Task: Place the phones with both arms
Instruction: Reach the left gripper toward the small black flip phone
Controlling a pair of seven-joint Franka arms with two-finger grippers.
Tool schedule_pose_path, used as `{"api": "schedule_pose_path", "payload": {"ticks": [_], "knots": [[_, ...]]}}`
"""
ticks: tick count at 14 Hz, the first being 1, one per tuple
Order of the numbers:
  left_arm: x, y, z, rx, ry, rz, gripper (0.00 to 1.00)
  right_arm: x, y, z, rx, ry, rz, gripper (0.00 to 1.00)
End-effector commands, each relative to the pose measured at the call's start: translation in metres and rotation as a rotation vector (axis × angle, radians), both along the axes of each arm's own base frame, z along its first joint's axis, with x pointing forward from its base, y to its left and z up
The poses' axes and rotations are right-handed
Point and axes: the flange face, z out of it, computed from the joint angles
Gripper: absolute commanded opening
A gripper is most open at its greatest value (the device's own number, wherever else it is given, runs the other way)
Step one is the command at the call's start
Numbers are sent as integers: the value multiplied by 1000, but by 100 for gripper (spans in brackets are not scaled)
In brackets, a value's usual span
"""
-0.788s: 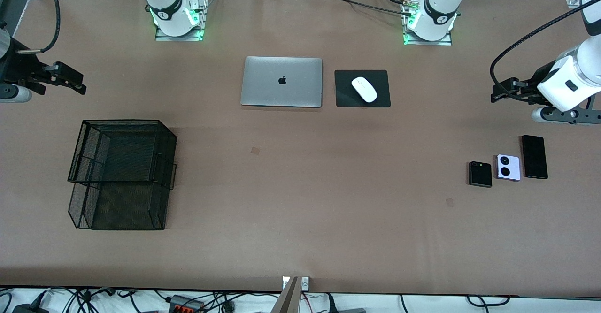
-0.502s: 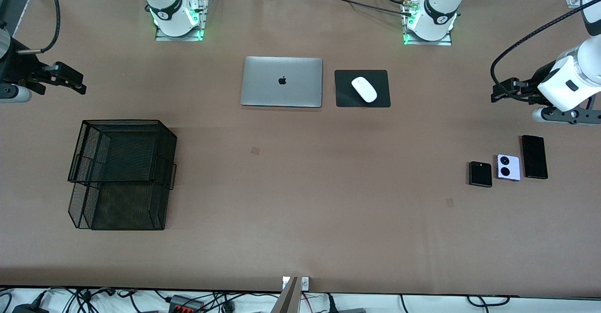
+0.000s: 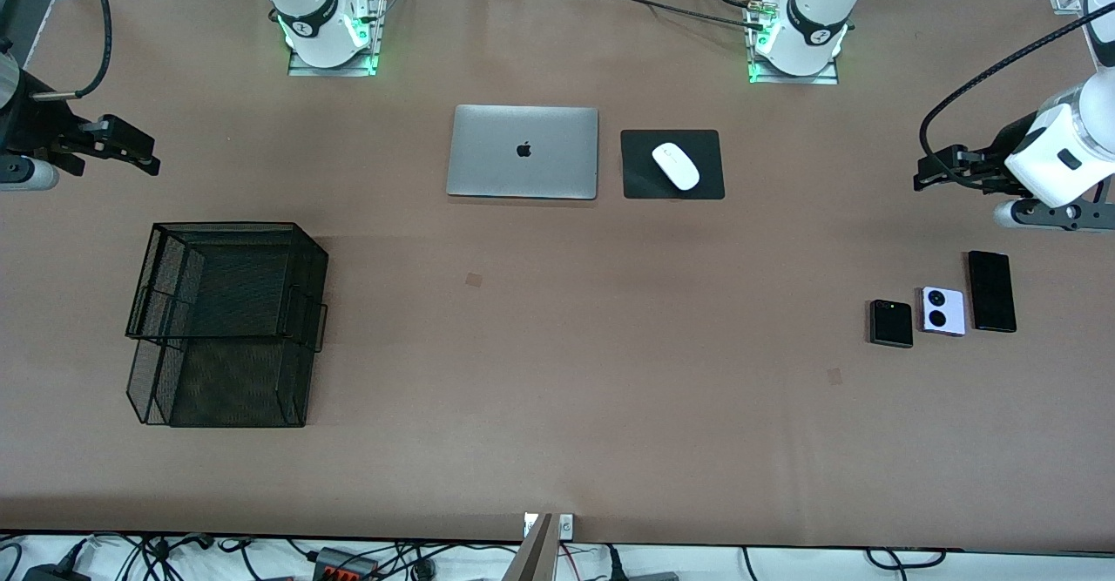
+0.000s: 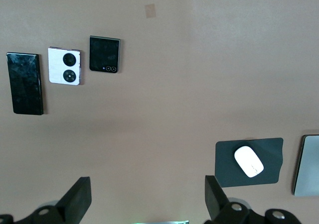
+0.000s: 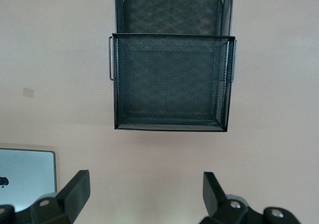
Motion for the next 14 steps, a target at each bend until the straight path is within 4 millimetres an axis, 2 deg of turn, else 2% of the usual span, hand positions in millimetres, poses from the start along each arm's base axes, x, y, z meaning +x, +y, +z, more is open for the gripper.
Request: {"api": "schedule_pose_path", "payload": {"ticks": [1, 5, 7, 8, 9, 10, 12, 13, 14], "knots": [[-1, 2, 9, -13, -9, 16, 100, -2, 1, 7, -7, -9, -3, 100], [2, 4, 0, -15, 6, 16, 100, -1, 1, 8, -7, -12, -1, 100], [15, 14, -24, -18, 44, 24, 100, -1, 1, 7, -7, -9, -3, 100], [19, 23, -23, -12, 35, 34, 100, -1, 0, 7, -7, -10, -4, 100], [24, 25, -34, -3, 47, 34, 100, -1, 1, 7, -7, -12, -3, 100], [33, 27, -63, -10, 96, 40, 100, -1, 0, 7, -7, -10, -4, 100], [40, 46, -82, -22, 117, 46, 100, 0, 1, 7, -6, -10, -3, 100], [47, 48, -111, -25, 152, 21, 100, 0, 1, 6, -4, -9, -3, 100], [57, 53, -132, -32, 133, 16, 100, 1, 0, 5, -4, -9, -4, 100]]}}
